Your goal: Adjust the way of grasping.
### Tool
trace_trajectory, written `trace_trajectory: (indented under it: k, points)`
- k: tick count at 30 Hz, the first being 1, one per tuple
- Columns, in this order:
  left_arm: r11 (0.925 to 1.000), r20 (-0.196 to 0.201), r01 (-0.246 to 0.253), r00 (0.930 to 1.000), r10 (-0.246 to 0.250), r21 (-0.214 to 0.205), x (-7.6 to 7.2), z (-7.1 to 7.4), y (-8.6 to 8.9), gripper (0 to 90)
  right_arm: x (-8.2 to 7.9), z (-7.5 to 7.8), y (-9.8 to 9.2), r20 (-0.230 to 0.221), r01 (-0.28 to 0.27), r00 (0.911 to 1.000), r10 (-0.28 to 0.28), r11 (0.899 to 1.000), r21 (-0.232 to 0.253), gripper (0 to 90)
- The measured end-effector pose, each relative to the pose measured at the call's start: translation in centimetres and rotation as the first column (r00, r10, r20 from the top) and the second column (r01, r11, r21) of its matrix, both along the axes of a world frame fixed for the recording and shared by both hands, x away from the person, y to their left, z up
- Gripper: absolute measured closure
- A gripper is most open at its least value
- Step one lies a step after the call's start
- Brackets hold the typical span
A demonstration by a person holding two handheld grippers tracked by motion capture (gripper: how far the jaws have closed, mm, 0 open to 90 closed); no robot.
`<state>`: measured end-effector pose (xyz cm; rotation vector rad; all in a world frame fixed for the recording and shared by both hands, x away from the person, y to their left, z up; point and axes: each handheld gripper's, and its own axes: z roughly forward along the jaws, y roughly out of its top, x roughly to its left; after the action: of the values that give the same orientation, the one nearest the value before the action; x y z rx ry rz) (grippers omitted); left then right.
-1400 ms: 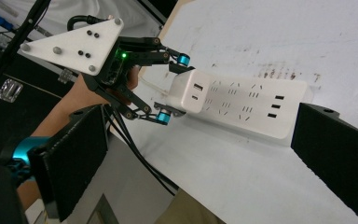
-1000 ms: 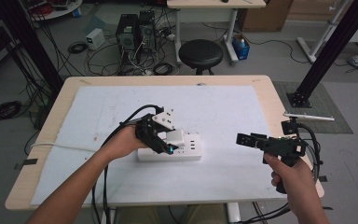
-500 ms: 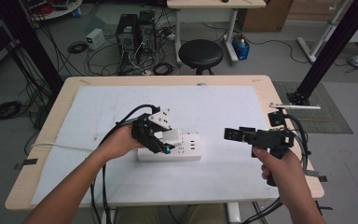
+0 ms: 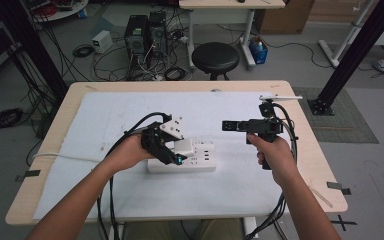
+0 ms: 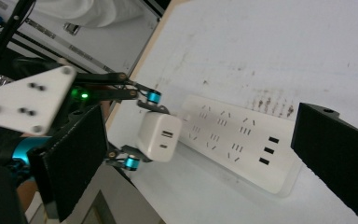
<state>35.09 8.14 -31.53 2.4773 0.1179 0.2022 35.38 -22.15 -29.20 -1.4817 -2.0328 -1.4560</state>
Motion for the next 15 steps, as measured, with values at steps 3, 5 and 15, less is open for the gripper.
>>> trace_trajectory:
  k: [3,5,15]
  points:
    - [1.0000,0.004,-0.003,1.0000,0.003,-0.002,0.1,0.0,0.0,42.4,0.3,-1.1,0.5,-0.042,-0.023,0.9988,0.024,1.000,0.015,3.2]
    - [1.0000,0.007,-0.006,1.0000,0.006,-0.005,0.2,0.0,0.0,42.4,0.3,-1.7,1.0,-0.071,-0.039,0.9966,0.041,0.999,0.020,3.2]
    - [0.9993,0.020,0.020,0.9996,-0.019,-0.033,0.1,0.1,-1.0,42.4,0.8,-3.7,4.2,-0.185,-0.129,0.9735,0.135,0.991,0.042,4.4]
